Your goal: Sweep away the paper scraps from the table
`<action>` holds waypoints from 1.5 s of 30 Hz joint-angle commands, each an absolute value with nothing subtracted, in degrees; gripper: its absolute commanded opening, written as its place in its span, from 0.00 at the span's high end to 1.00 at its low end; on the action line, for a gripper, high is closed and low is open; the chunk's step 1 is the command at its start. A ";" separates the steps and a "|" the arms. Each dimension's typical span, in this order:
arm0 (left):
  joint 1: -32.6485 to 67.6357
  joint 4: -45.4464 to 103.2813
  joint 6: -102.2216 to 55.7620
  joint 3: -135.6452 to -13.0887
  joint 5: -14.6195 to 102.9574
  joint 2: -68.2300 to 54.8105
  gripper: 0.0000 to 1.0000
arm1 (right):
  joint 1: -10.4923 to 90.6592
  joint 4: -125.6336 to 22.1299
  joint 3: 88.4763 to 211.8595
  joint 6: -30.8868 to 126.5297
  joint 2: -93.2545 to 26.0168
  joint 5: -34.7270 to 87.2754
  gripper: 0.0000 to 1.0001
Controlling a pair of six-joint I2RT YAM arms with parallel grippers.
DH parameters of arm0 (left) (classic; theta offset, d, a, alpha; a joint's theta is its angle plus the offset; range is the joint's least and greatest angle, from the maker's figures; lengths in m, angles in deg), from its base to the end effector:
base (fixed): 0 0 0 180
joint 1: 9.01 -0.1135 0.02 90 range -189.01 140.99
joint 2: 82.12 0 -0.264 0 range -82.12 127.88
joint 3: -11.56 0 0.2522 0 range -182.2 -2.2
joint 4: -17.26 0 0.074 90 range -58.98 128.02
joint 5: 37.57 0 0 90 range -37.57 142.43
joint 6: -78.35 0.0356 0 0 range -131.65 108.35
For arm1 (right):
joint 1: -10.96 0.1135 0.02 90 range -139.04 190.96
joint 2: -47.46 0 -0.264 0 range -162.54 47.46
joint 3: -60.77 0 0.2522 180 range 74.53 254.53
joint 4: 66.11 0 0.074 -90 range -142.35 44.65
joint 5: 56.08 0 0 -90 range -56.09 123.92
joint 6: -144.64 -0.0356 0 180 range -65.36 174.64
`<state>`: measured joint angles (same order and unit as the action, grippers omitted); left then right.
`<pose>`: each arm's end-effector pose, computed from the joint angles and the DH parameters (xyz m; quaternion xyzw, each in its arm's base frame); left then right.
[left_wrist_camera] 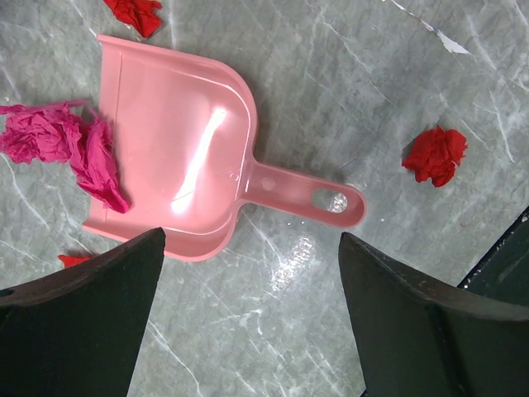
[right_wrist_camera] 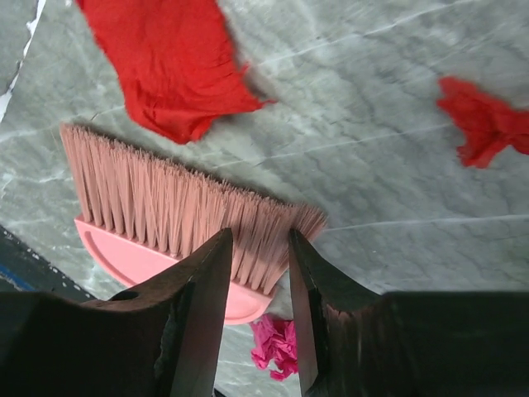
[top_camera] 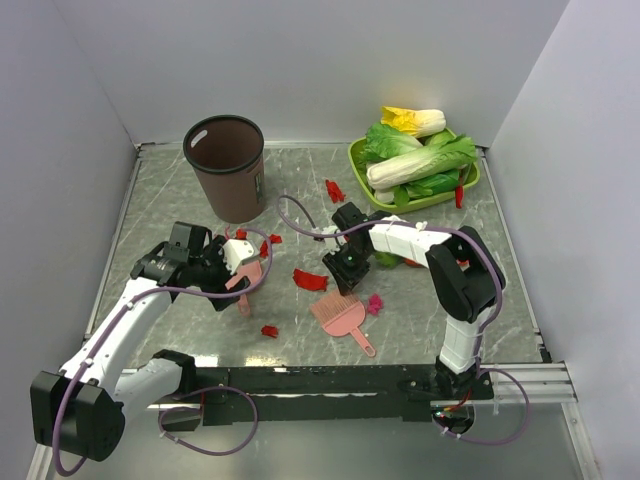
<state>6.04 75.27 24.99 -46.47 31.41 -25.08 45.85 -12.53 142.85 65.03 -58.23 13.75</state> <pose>0.1772 -0.0609 0.2494 0.4576 0.8259 -0.1195 0.3069 0.2770 0.2082 0.1619 -0.3947 0.8955 0.1934 0.0704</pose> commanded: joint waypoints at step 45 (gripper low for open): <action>24.04 22.97 73.38 -31.31 25.81 -37.38 0.02 | 35.48 15.42 185.98 71.69 -55.46 -28.47 1.00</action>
